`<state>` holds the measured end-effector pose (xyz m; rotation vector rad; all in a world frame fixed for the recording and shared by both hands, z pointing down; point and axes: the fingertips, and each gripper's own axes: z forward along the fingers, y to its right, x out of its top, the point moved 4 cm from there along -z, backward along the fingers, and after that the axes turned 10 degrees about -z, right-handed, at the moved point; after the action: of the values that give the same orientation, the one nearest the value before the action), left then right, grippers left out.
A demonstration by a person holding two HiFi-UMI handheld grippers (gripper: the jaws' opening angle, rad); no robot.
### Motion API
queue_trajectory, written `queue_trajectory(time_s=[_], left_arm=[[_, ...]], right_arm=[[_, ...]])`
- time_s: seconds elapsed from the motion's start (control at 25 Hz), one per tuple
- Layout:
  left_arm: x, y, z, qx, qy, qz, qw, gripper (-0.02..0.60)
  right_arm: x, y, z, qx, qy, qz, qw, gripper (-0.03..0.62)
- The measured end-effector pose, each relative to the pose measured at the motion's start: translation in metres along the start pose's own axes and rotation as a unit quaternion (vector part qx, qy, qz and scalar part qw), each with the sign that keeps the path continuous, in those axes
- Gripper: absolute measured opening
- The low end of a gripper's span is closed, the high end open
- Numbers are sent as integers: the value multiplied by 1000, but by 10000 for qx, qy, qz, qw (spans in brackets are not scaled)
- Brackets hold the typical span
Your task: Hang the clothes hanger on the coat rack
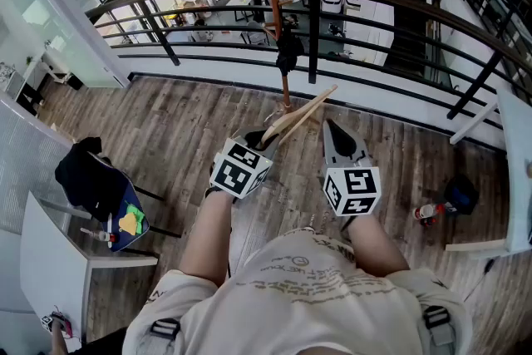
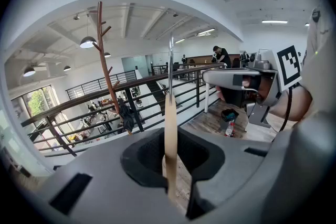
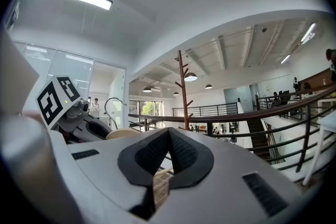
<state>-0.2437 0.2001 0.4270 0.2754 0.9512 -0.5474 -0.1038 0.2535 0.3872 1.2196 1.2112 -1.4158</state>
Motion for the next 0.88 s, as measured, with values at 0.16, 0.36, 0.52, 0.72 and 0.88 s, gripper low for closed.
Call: queue_trajectory(time_s=[0.16, 0.36, 0.52, 0.72, 0.88], left_arm=[[1, -2, 7, -2, -18, -14, 10000, 57], [4, -6, 12, -2, -32, -37, 10000, 57], [8, -12, 22, -14, -60, -58, 10000, 58], [22, -17, 41, -31, -57, -31, 10000, 58], [37, -21, 58, -26, -5, -29, 10000, 57]], right_arm=[[-5, 6, 5, -7, -29, 50, 10000, 1], [-6, 12, 11, -118, -21, 180, 9998, 2], [-9, 16, 20, -96, -66, 139, 9998, 2], [-11, 33, 33, -94, -68, 130, 9998, 2], [-13, 53, 47, -110, -44, 187, 9998, 2]])
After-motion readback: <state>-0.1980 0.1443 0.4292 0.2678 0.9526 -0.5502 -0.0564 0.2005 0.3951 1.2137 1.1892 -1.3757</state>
